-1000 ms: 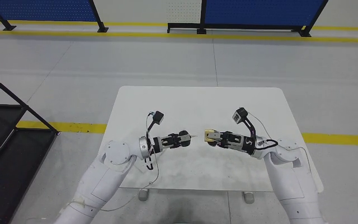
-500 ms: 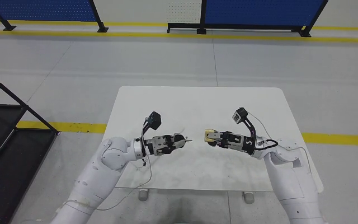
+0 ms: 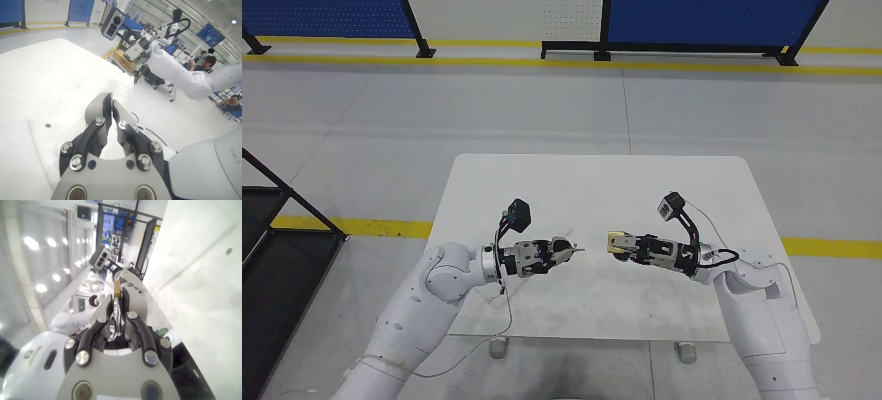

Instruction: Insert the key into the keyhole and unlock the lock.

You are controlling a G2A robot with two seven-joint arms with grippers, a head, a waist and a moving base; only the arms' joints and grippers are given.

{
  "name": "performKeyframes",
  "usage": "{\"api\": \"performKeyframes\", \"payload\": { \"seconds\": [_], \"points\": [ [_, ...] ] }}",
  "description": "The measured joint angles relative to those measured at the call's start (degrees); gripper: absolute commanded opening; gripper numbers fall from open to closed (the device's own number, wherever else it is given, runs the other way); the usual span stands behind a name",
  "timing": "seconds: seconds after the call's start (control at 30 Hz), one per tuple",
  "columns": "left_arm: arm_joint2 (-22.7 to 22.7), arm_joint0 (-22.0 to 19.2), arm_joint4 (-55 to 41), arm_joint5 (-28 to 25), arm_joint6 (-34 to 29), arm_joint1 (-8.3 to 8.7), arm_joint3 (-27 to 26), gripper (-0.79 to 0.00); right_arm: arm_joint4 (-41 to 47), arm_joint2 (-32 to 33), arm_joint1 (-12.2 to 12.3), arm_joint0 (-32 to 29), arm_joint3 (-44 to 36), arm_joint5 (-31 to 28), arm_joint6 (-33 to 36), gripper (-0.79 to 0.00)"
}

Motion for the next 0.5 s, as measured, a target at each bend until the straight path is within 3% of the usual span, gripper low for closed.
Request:
{"api": "performKeyframes", "payload": {
  "seconds": [0.13,0.23,0.4,0.5],
  "points": [
    [-0.4,-0.9,13.1,-1.7,4.9,-0.06,-0.7,-0.785,0.0,0.0,0.0,0.0,0.0,0.0,0.0,-0.785],
    [-0.2,-1.0,24.3,-3.4,12.0,-0.19,-2.4,-0.785,0.0,0.0,0.0,0.0,0.0,0.0,0.0,-0.785],
    [0.5,-1.2,49.0,-4.1,29.0,0.44,-6.0,-0.785,0.0,0.0,0.0,0.0,0.0,0.0,0.0,-0.785],
    [2.0,-1.1,66.1,0.5,41.6,1.08,-6.6,-0.785,0.0,0.0,0.0,0.0,0.0,0.0,0.0,-0.785]
  ]
}}
